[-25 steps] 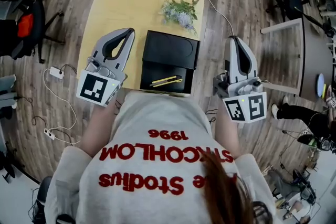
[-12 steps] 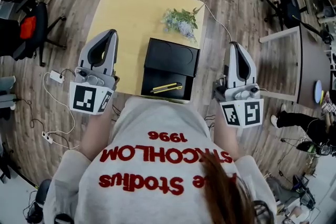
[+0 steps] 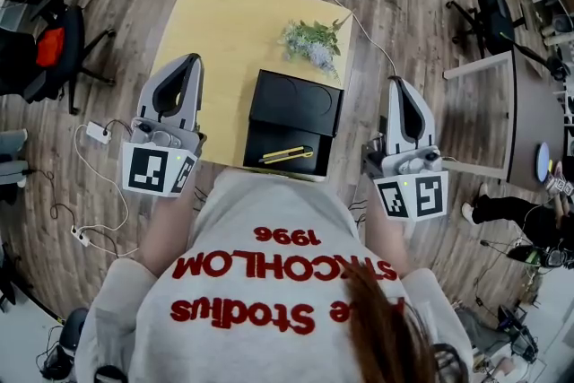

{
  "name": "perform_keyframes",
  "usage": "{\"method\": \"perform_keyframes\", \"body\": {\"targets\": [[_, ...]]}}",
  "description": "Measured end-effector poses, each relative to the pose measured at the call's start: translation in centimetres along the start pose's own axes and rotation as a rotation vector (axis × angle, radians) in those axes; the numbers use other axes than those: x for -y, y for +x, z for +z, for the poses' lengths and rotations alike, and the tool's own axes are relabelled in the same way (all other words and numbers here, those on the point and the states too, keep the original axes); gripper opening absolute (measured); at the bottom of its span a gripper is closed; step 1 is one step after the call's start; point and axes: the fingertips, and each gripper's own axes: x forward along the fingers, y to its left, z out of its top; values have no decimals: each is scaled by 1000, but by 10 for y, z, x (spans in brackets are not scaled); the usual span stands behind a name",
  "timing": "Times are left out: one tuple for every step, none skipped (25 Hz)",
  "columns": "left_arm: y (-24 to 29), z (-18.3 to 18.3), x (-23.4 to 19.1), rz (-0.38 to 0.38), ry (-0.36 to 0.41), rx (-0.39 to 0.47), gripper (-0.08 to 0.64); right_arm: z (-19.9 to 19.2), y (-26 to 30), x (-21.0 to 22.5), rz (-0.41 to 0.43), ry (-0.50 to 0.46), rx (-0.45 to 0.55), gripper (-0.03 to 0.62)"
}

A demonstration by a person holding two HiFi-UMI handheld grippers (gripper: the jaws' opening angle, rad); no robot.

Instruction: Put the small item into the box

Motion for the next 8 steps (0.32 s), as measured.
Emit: {"method": "perform_keyframes", "body": {"targets": [[-1,0,-1,4,0,-2,6,0,0,0,0,0,-1,4],[-1,-1,-3,9,2,-4,6,0,1,0,-1,0,-1,4],[-2,-2,-5,14,6,-8,6,0,1,-2,-2,-1,-1,4],[-4,-3,-8,18,8,-11,6,-1,1,-4,-2,-1,-1,5],[-6,-5,-11,23,8,-12,6,-2,1,-6,-3,-1,-1,5],[-8,-6,-14,27,7,-12,6,-3,2,-8,-3,-1,-1,3],[-9,-7,-17,31,7,-11,6,-4,2,-10,-4,-2,-1,4],[-11,-8,-19,34,6,-10,6,-6,3,-12,-4,-4,-1,4]]}}
